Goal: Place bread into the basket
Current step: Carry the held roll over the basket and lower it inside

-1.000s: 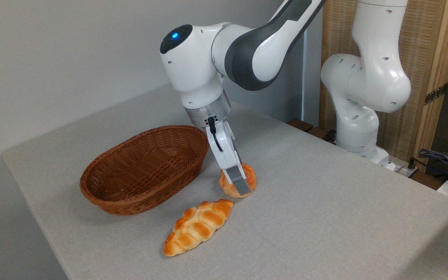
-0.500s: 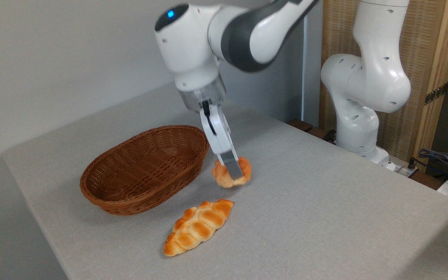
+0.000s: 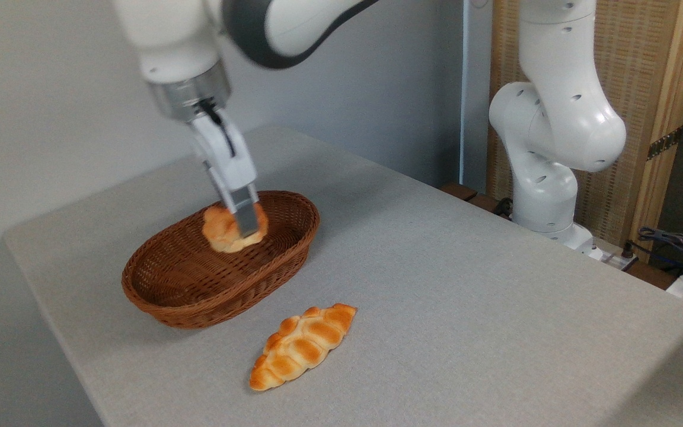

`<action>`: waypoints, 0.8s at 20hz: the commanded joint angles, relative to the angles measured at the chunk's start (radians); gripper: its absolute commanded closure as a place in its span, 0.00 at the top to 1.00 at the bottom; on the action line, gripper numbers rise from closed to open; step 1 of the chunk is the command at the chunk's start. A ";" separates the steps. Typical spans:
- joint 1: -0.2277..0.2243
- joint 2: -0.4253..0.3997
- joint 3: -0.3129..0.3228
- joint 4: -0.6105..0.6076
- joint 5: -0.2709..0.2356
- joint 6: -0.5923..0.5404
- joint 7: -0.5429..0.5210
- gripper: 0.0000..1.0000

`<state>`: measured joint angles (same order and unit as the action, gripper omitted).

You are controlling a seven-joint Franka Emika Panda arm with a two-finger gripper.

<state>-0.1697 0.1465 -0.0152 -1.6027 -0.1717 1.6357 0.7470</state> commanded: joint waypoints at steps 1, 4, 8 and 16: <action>-0.002 0.100 -0.052 0.092 -0.006 0.087 -0.200 0.63; -0.002 0.143 -0.087 0.092 0.012 0.119 -0.251 0.95; -0.004 0.154 -0.104 0.089 0.043 0.121 -0.253 1.00; -0.004 0.156 -0.106 0.090 0.041 0.122 -0.252 1.00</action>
<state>-0.1759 0.2950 -0.1140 -1.5315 -0.1449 1.7555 0.5117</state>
